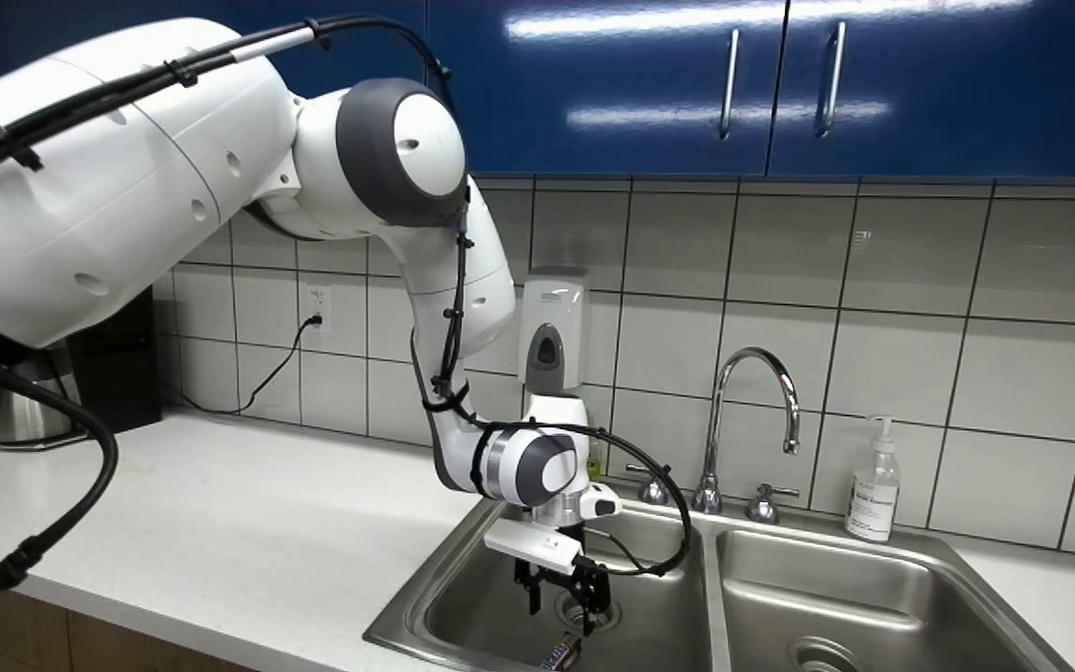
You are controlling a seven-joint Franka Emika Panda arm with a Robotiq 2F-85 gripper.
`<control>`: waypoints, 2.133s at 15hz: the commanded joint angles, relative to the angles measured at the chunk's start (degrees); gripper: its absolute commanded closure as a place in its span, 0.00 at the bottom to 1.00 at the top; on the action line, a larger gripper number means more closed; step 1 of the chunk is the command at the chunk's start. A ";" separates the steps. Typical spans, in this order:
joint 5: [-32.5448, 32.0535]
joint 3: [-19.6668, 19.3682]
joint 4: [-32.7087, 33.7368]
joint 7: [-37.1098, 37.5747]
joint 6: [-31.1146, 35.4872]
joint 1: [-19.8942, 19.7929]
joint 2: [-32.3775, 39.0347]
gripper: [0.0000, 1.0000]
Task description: Put the candy bar into the sink
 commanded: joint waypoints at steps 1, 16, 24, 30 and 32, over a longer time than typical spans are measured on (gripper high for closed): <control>-0.88 -0.77 -6.72 1.18 1.67 1.42 -6.83 0.00; -11.21 -7.95 -35.02 3.75 1.78 9.62 -31.65 0.00; -19.67 -8.91 -44.59 8.84 0.58 10.97 -39.90 0.00; -18.88 -7.03 -43.85 7.21 1.88 9.24 -37.58 0.00; -18.87 -7.05 -43.74 7.21 1.89 9.27 -37.37 0.00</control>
